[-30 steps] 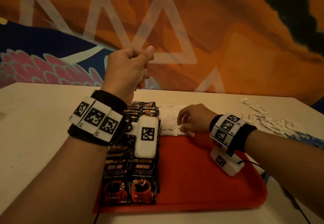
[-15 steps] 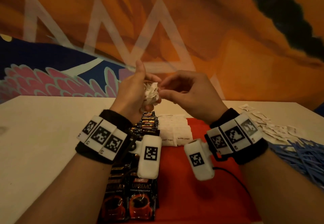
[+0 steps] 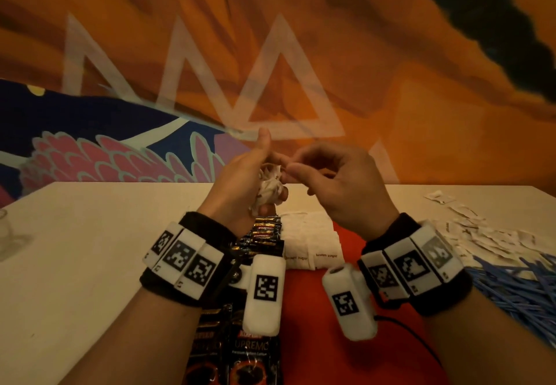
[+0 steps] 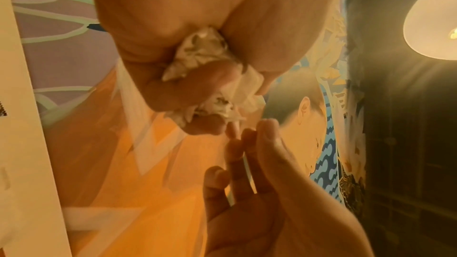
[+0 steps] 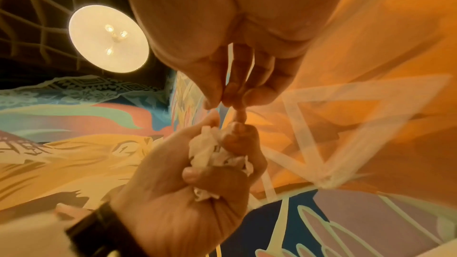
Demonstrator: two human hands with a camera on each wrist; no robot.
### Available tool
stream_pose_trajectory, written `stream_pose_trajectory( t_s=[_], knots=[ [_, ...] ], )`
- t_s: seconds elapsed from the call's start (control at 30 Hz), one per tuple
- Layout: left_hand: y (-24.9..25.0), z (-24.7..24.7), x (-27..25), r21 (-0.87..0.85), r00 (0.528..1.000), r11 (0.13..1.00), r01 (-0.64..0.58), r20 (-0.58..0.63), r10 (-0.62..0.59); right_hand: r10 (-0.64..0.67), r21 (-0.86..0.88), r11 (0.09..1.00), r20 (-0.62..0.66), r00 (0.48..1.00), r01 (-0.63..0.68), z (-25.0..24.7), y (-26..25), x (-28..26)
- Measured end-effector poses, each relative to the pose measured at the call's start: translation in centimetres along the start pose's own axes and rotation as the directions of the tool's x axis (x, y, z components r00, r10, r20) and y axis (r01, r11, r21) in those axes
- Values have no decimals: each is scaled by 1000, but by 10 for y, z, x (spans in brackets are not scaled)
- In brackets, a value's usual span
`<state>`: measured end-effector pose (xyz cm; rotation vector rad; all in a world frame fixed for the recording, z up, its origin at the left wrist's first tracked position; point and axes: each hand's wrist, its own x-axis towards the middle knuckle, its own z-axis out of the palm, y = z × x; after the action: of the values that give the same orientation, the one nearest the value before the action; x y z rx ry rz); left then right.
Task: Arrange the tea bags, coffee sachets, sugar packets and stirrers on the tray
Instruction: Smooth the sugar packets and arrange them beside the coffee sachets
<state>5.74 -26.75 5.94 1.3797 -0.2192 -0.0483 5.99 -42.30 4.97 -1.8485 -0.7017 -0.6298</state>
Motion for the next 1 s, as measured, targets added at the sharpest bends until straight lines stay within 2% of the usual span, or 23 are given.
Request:
stream_pose_trajectory(
  t_s=[0.13, 0.3, 0.67, 0.87, 1.0],
  knots=[
    [-3, 2, 2, -35, 1000, 999, 12, 7, -12, -80, -109, 990, 80, 994, 88, -1, 2, -6],
    [-6, 3, 2, -42, 998, 997, 63, 28, -62, -152, -181, 970, 57, 987, 160, 6, 3, -8],
    [-6, 4, 2, -13, 996, 998, 60, 61, -59, -34, -70, 997, -97, 995, 28, 5, 1, -8],
    [-7, 0, 2, -21, 986, 1000, 13, 167, -9, 86, 159, 986, -183, 979, -57, -13, 3, -2],
    [-6, -1, 2, 49, 982, 995, -89, 174, 79, 119, 158, 984, -217, 969, -86, -18, 3, -2]
  ],
)
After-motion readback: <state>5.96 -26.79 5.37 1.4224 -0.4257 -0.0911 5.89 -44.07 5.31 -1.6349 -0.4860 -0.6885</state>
